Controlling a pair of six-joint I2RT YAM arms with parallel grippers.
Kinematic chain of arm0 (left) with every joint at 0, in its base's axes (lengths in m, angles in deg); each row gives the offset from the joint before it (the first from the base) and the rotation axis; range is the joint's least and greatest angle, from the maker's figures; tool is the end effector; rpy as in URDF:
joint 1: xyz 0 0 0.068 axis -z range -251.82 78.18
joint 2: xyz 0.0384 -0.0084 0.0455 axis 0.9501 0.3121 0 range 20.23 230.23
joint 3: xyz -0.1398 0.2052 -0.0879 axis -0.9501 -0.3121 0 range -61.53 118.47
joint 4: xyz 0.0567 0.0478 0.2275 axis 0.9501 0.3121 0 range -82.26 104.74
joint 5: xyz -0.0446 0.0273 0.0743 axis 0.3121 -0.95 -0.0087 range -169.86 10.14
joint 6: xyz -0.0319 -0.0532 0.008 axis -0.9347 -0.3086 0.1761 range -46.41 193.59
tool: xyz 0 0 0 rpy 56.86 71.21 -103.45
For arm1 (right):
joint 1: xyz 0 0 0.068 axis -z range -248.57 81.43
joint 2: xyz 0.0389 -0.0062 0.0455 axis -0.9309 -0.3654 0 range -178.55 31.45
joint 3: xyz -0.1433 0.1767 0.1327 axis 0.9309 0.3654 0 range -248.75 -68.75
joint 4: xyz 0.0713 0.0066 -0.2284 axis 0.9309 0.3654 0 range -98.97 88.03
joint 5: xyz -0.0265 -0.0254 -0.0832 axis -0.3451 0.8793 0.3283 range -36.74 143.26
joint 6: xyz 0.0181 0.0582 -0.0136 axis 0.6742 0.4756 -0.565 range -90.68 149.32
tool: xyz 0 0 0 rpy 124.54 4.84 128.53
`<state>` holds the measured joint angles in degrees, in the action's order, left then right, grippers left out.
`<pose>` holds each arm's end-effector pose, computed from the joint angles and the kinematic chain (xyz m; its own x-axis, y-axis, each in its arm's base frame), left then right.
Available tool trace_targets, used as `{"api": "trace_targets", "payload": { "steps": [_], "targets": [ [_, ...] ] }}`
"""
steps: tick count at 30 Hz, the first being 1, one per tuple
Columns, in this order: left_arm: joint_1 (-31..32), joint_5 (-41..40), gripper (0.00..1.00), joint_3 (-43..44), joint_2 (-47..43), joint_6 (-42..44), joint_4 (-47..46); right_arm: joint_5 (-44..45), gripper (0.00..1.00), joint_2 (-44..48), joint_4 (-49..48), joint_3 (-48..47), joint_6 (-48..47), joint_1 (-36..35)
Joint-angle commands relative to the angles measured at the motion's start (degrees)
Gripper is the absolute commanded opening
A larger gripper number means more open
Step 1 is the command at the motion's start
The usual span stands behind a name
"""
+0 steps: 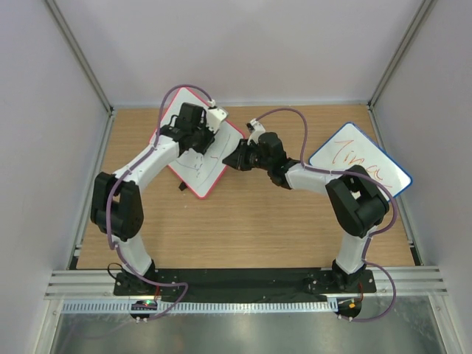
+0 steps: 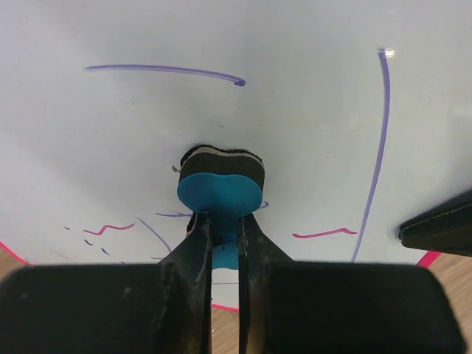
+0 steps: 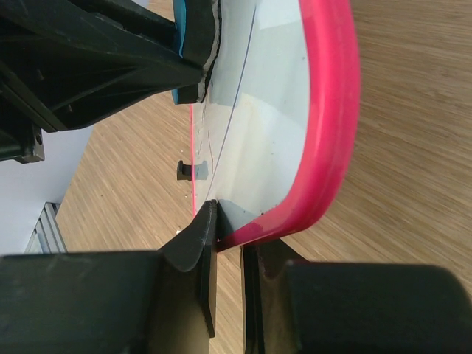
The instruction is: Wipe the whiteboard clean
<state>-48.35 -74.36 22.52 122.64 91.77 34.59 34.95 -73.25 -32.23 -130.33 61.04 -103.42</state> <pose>0.3550 -0.1591 0.2630 -0.4755 0.5449 -0.6906 0.6385 0.7538 0.1552 0.3191 0.2403 0.2115 -0.6499 0.1557 -0.7439 -0.5212 0.6211 0.5853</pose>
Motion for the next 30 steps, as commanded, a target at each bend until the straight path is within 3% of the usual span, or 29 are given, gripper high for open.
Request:
{"api": "trace_targets", "payload": {
  "steps": [1,3,9,11,17,23,30],
  "targets": [
    [2.7,12.4,0.0,-2.8,6.1,-1.2,1.6,-1.4,0.01,1.3,5.4,1.3,-13.3,-2.6],
    [1.0,11.9,0.0,-2.8,6.3,-1.3,1.2,-1.4,0.01,1.3,5.5,1.4,-13.3,-2.5],
    [-12.0,10.1,0.0,-2.0,9.6,-2.6,-1.7,-1.6,0.01,1.7,5.1,1.7,-13.2,-2.6],
    [-17.6,9.7,0.0,-0.3,11.3,-3.4,-1.8,-1.7,0.01,1.5,5.0,1.7,-13.1,-2.6],
    [-26.6,11.1,0.0,7.3,18.0,-4.6,0.7,-2.0,0.01,0.9,4.3,1.4,-12.7,-2.6],
    [-26.5,10.3,0.0,9.0,18.4,-3.8,1.0,-1.6,0.01,1.3,4.5,1.5,-12.9,-2.6],
    [-24.8,17.5,0.0,4.9,15.2,-3.3,1.6,-1.5,0.01,1.2,4.6,1.6,-13.0,-2.6]
  ]
}}
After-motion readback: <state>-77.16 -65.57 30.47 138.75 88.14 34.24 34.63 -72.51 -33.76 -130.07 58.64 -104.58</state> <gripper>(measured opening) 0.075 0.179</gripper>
